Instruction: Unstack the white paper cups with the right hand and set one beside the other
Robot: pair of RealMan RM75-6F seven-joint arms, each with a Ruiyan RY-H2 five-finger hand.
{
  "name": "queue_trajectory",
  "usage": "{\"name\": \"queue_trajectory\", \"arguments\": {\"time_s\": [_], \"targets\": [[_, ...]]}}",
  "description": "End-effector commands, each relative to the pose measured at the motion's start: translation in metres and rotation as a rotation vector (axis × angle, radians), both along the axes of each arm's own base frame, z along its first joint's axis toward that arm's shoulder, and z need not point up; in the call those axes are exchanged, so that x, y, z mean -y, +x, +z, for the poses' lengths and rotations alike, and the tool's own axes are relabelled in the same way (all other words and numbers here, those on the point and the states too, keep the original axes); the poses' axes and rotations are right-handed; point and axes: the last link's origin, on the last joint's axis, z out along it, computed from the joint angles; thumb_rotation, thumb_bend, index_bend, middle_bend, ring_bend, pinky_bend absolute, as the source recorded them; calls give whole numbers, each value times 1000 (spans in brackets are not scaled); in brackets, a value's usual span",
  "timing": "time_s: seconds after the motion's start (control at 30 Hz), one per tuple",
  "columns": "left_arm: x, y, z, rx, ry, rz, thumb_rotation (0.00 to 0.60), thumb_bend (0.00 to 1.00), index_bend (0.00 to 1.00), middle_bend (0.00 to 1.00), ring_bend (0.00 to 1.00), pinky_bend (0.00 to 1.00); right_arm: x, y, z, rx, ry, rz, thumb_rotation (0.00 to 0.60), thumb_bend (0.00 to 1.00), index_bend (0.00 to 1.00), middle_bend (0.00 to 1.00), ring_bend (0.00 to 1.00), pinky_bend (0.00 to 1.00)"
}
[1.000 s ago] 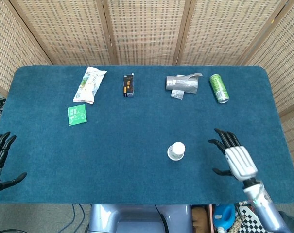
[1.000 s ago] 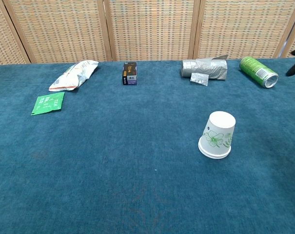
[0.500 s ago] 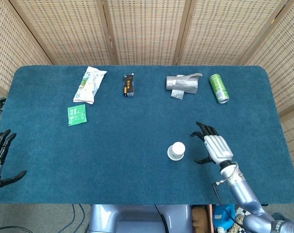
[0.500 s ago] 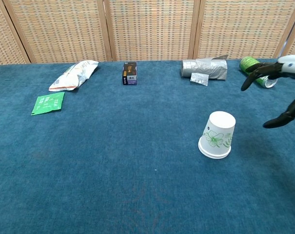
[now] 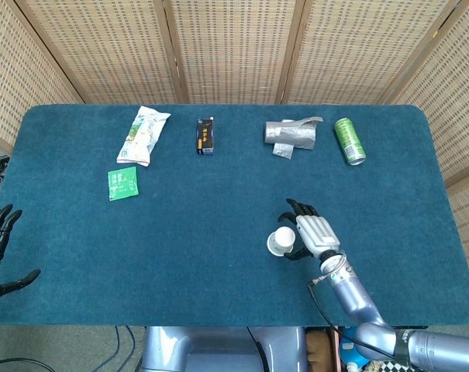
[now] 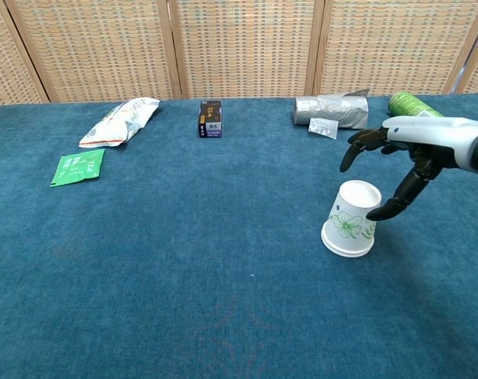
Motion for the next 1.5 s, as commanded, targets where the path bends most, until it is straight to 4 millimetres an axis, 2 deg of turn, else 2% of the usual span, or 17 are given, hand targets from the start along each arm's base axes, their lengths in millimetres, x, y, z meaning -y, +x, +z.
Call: {"name": "queue_trajectory", "arguments": {"time_s": [0.03, 0.6, 1.5], "targets": [[-1, -1, 1, 2, 0, 2, 600, 37, 0, 0, 0, 0, 1, 2, -4, -5, 4, 0, 600, 326, 315, 0, 0, 0], [-4, -1, 1, 4, -5, 13, 600, 38, 0, 0, 0, 0, 8, -7, -4, -28, 1, -30, 600, 334, 317, 0, 0, 0], [-4, 0, 2, 6, -4, 11, 600, 38, 0, 0, 0, 0, 8, -10, -6, -32, -4, -39, 600, 345, 407, 1, 0, 0]]}}
